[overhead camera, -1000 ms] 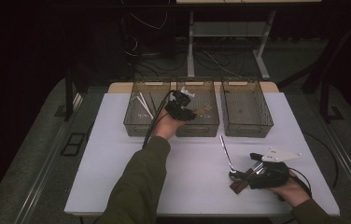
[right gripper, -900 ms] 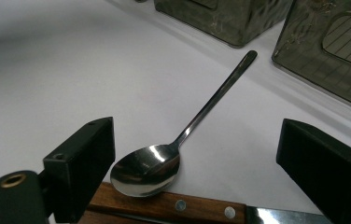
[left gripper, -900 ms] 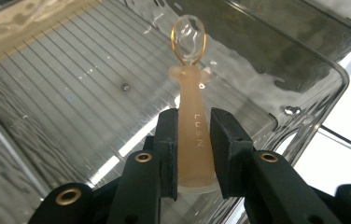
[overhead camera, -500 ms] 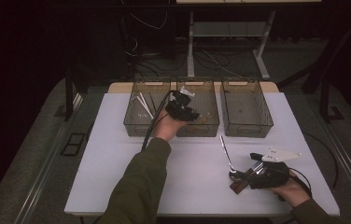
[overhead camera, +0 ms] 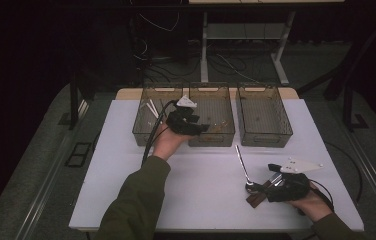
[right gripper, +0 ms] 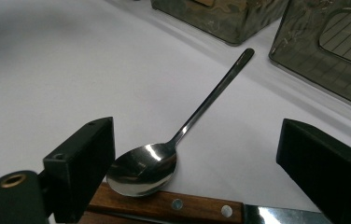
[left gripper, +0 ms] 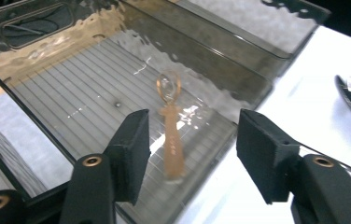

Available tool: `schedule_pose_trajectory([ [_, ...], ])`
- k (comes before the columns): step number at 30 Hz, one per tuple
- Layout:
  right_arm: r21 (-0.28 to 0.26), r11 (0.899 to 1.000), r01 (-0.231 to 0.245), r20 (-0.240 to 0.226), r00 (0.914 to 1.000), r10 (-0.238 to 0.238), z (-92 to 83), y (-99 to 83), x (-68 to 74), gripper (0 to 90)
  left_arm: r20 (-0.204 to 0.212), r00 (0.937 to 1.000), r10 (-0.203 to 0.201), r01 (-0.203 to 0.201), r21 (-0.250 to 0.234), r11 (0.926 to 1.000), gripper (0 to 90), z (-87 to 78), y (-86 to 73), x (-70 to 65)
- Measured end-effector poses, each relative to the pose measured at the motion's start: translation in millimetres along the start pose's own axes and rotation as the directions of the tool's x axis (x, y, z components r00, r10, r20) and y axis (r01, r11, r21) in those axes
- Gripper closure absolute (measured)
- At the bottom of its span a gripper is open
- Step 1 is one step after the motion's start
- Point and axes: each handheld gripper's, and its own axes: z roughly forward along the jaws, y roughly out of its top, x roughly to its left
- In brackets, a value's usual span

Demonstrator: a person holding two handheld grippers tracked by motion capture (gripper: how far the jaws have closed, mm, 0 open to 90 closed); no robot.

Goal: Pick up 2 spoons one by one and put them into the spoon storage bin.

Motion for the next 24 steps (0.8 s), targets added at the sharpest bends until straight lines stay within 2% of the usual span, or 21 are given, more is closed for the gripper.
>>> schedule_pose_trajectory([
  [7,0.004,1.0,-0.001,0.004,1.0,0.001,0.3,-0.1,0.2,11.5,0.012,0.9986,0.052,-0.052,-0.026,0.9983,32.9,-22.0,-18.3,-16.8],
  [9,0.003,1.0,-0.003,0.005,1.0,0.003,0.4,-0.2,0.1,11.5,0.025,0.9981,0.057,-0.056,-0.038,0.9977,30.3,-27.4,-25.6,-21.7],
  [15,0.007,1.0,-0.002,0.007,1.0,0.002,0.9,-0.1,0.4,11.5,0.05,0.9978,0.043,-0.039,-0.08,0.9961,22.0,-40.8,-55.3,-33.1],
  [21,0.002,1.0,-0.005,0.013,0.9999,0.005,0.3,0.0,0.0,11.5,0.017,0.9988,0.046,-0.045,-0.068,0.9967,17.2,-53.6,-87.4,-39.9],
  [24,0.001,1.0,-0.005,0.014,0.9999,0.005,-0.5,0.1,-0.5,11.5,0.014,0.9989,0.045,-0.043,-0.067,0.9968,15.1,-60.1,-100.2,-44.0],
])
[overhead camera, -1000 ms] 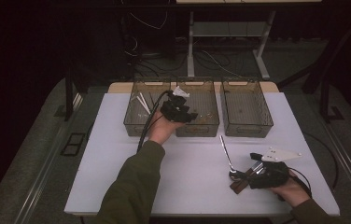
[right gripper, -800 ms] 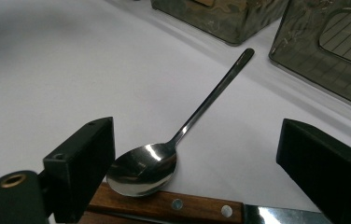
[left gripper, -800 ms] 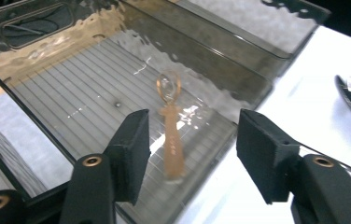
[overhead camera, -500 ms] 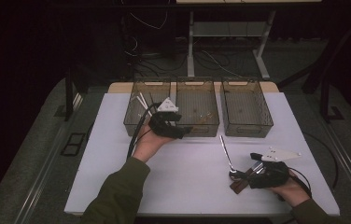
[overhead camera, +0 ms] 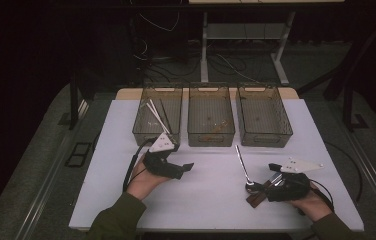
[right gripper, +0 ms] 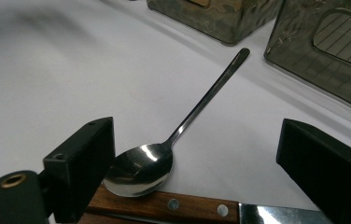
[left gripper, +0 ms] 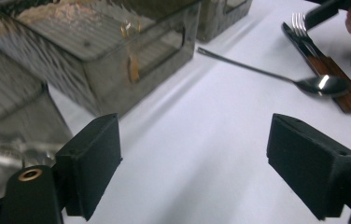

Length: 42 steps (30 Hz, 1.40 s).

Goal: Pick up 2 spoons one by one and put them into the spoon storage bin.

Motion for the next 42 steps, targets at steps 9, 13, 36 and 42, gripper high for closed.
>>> schedule_pose_trajectory([
  [9,0.001,1.0,0.001,0.003,1.0,-0.001,-0.1,0.3,0.2,11.5,-0.014,0.9999,0.01,-0.01,-0.013,0.9999,8.9,-18.2,-30.8,-7.8],
  [13,0.002,1.0,-0.006,0.004,1.0,0.006,-0.7,1.7,-0.6,11.5,-0.011,0.9998,-0.014,0.014,-0.03,0.9995,4.3,-24.6,-41.7,-7.2],
  [36,0.143,0.988,-0.061,-0.006,0.998,0.062,43.1,48.9,-22.2,61.0,0.006,0.9986,-0.052,0.052,-0.015,0.9985,0.3,-28.2,-51.5,-7.8],
  [42,0.179,0.981,-0.08,-0.002,0.9967,0.081,59.1,53.1,-29.1,77.9,0.016,0.9986,-0.051,0.051,-0.007,0.9987,1.0,-27.1,-51.6,-8.3],
])
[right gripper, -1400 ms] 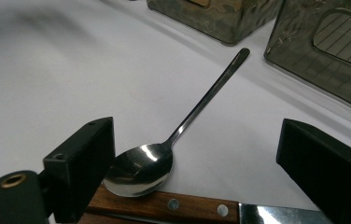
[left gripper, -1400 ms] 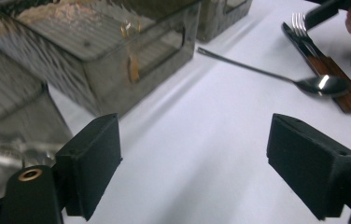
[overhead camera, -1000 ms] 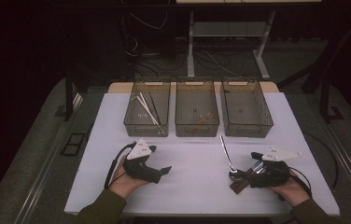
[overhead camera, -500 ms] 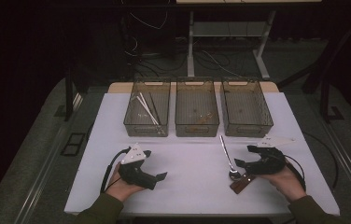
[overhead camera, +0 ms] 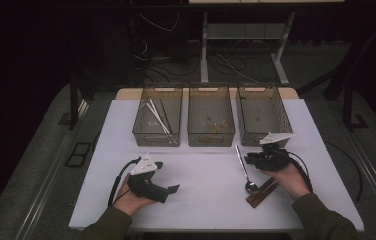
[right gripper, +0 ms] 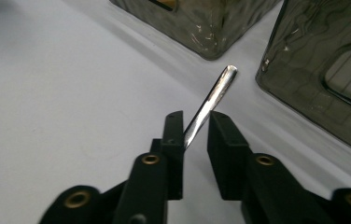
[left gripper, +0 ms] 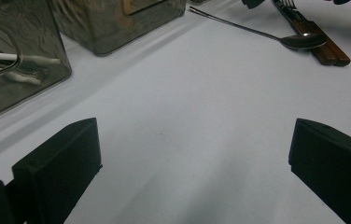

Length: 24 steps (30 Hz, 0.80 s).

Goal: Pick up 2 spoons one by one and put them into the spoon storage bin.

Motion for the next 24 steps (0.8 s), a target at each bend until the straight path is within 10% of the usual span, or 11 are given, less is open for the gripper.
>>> schedule_pose_trajectory([
  [24,0.078,0.997,0.016,-0.019,0.9997,-0.014,21.6,-2.8,10.6,89.9,0.014,0.9999,-0.009,0.009,0.016,0.9998,1.5,1.8,-0.5,-0.3],
])
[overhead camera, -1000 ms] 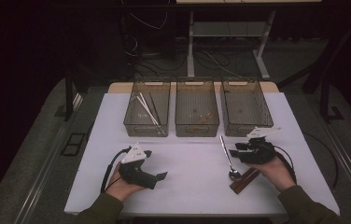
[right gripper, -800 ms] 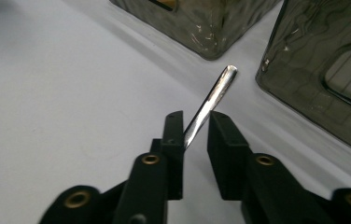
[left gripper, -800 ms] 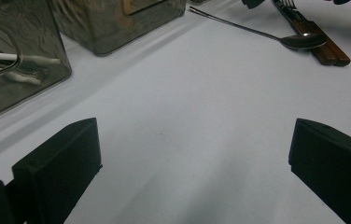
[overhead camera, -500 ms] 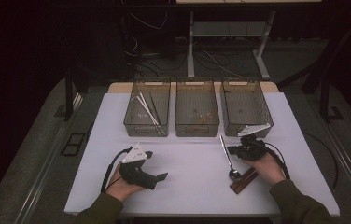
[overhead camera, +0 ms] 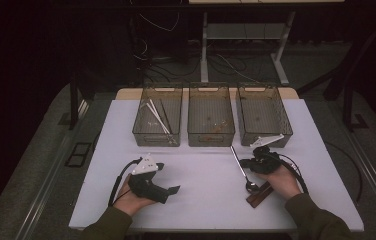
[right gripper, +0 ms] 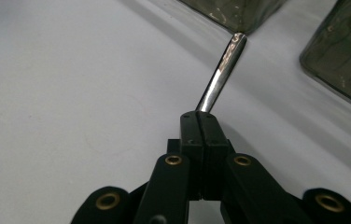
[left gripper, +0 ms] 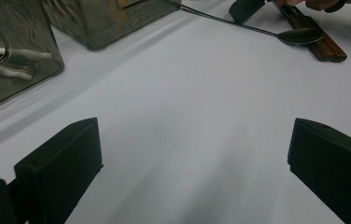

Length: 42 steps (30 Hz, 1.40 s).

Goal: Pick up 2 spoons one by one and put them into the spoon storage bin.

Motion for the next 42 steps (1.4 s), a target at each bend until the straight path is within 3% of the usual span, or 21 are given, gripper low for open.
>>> schedule_pose_trajectory([
  [5,0.005,1.0,0.007,-0.037,0.9993,-0.006,2.1,1.0,4.4,89.9,0.004,1.0,0.0,0.0,0.003,1.0,1.5,0.1,0.0,0.1],
  [17,0.013,0.996,0.084,-0.113,0.9901,-0.082,8.9,4.9,21.7,89.9,0.01,0.9999,-0.001,0.001,0.006,1.0,1.5,0.7,-0.2,-0.2],
  [29,0.029,0.984,0.176,-0.188,0.9679,-0.167,12.9,7.6,41.9,90.0,0.013,0.9999,0.001,-0.001,0.006,1.0,1.5,0.4,-0.1,-0.2],
  [32,0.04,0.979,0.199,-0.23,0.9556,-0.184,13.5,8.1,48.4,89.9,0.014,0.9999,0.002,-0.002,0.007,1.0,1.5,0.4,-0.1,-0.2],
  [33,0.045,0.973,0.227,-0.221,0.952,-0.211,14.8,7.4,51.8,89.9,0.014,0.9999,0.002,-0.002,0.007,1.0,1.5,0.4,-0.1,-0.2],
  [35,0.047,0.969,0.243,-0.202,0.9522,-0.229,13.0,8.3,56.7,89.9,0.014,0.9999,0.001,-0.001,0.005,1.0,1.5,0.2,-0.1,-0.3],
  [39,0.031,0.972,0.235,-0.197,0.9543,-0.224,9.3,8.6,54.5,89.7,0.014,0.9999,0.001,-0.001,0.001,1.0,1.5,-0.1,-0.1,-0.2],
  [42,0.017,0.978,0.209,-0.207,0.9575,-0.201,1.9,8.7,50.3,79.4,0.016,0.9999,0.0,0.0,0.002,1.0,1.5,-0.3,-0.1,0.0],
])
